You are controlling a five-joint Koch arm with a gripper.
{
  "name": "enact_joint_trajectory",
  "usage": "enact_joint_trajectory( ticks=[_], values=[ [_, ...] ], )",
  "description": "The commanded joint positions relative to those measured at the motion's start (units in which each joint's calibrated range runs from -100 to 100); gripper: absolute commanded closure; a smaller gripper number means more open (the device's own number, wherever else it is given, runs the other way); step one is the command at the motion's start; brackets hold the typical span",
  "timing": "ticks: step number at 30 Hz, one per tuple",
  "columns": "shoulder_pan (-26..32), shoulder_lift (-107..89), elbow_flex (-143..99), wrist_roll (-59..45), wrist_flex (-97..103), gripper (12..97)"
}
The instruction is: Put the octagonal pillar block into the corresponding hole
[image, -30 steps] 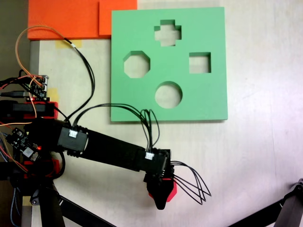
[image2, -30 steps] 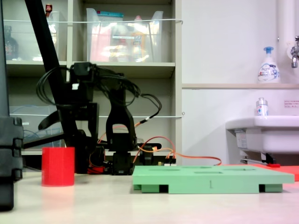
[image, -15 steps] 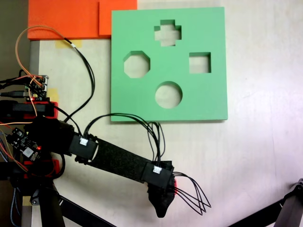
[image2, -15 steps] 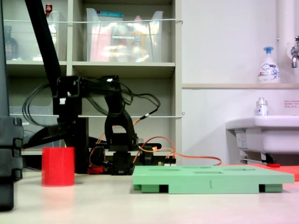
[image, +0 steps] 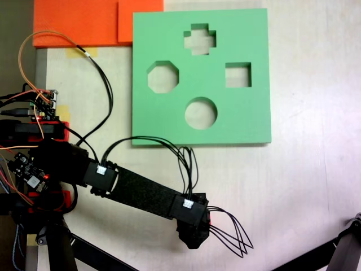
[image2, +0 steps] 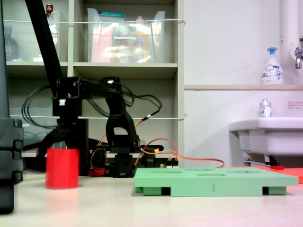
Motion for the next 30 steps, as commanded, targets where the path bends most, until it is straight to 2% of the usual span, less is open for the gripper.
enact_joint_trajectory(
  ticks=[1,8,20,25,30],
  values=[
    [-0.2,-0.3,1.5,-0.8,-2.1,62.3],
    [-0.4,-1.9,-0.6,-0.7,-2.1,70.3],
    [0.5,-13.3,-0.5,1.3,-2.1,70.6],
    [3.5,-27.4,-0.5,4.9,-2.1,70.6],
    [8.9,-40.3,-0.3,9.7,-2.1,70.6]
  ],
)
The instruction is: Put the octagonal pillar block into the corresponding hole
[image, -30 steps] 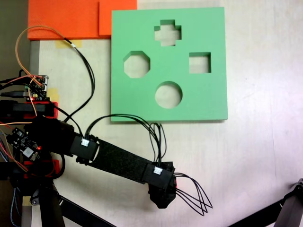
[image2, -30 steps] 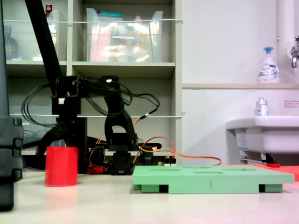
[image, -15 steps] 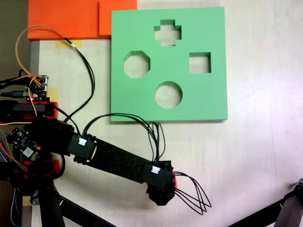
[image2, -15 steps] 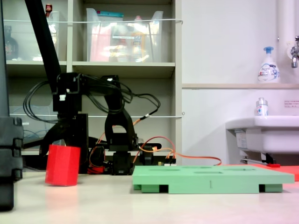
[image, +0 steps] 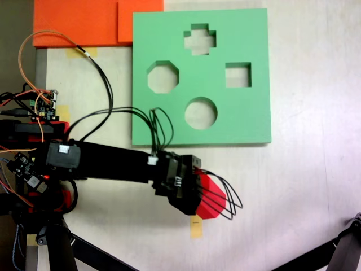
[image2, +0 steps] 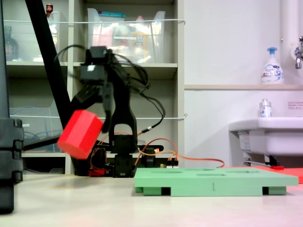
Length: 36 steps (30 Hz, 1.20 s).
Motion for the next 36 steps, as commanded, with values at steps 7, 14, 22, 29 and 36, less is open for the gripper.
enact_joint_trajectory(
  ticks=[7,14,22,29,36],
  values=[
    [13.5,-15.5,-0.6,12.1,-0.9,70.2],
    [25.3,-12.7,-0.5,22.4,-0.9,70.5],
    [30.5,-5.4,-0.4,30.8,-0.9,70.5],
    [31.6,0.9,-0.5,33.7,-0.9,70.5],
    [31.8,4.9,-0.5,33.7,1.9,70.5]
  ],
)
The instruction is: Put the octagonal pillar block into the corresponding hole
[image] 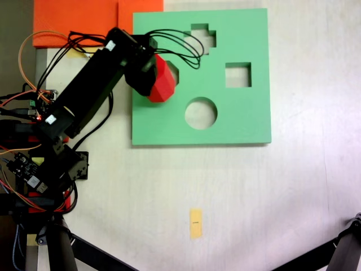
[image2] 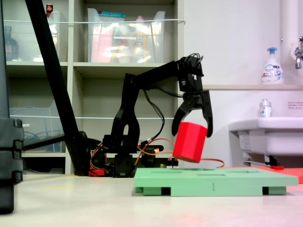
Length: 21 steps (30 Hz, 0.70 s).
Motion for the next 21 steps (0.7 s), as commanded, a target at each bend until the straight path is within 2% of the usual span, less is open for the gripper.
enact_joint_trajectory(
  ticks=[1,21],
  values=[
    [0.6,0.0,2.0,0.4,2.4,70.5],
    [1.9,7.6,2.0,2.2,11.9,70.5]
  ],
)
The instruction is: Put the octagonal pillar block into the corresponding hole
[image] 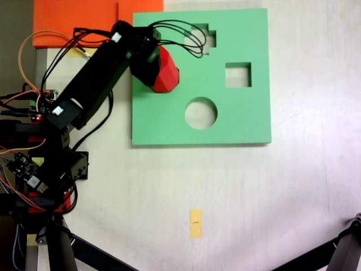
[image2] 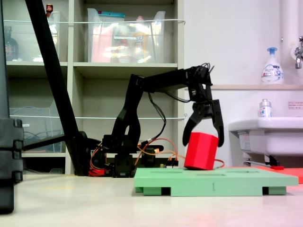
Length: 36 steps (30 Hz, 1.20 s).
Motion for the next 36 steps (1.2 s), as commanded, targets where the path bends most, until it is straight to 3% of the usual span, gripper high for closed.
enact_joint_trajectory(
  ticks=[1,25,31,36],
  values=[
    [0.5,-0.5,2.0,0.9,3.7,70.3],
    [1.0,5.8,0.0,2.5,5.0,69.7],
    [0.8,6.9,-0.3,2.3,4.9,59.7],
    [0.1,6.9,-1.9,1.8,4.9,58.8]
  ],
)
